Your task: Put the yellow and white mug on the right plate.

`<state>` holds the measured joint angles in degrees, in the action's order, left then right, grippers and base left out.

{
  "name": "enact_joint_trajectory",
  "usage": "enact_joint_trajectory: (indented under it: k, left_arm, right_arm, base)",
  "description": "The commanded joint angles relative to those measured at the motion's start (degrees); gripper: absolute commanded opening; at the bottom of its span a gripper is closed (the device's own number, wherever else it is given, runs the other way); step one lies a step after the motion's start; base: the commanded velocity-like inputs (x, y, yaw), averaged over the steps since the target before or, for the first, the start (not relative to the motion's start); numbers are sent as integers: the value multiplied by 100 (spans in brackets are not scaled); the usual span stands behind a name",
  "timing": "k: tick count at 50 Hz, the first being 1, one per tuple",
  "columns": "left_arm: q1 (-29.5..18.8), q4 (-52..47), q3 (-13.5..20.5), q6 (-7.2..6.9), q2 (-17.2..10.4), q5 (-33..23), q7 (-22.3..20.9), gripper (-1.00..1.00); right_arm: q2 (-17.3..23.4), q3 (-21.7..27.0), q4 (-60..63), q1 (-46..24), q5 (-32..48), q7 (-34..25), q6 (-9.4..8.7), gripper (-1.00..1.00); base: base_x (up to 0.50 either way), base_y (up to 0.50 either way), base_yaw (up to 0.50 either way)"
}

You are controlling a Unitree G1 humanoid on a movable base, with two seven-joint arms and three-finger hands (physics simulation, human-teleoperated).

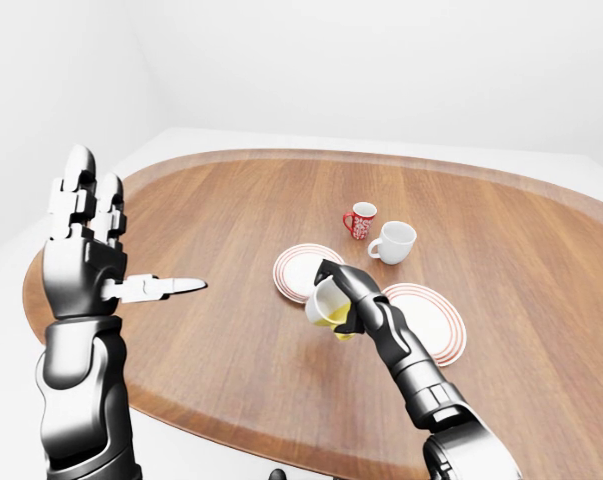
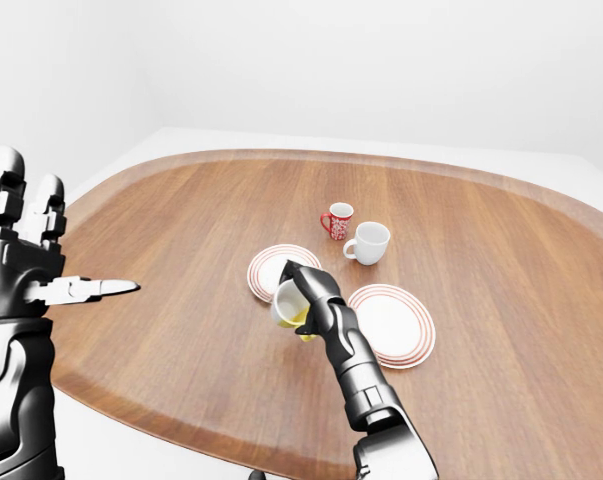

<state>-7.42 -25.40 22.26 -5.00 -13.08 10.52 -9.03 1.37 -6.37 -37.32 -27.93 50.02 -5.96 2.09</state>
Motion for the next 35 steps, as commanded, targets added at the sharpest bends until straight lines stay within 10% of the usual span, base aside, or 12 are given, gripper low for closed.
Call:
enact_joint_trajectory:
  k: [1, 35]
  left_arm:
    - [27, -32, -37, 0, 30, -35, -12, 97]
    - [20, -13, -25, 0, 31, -50, -39, 97]
  right_arm:
    - [256, 212, 90, -154, -59, -60, -17, -100]
    - [1195, 727, -580, -562, -518, 96, 137, -100]
  base:
    - [0, 0, 0]
    - [0, 0, 0]
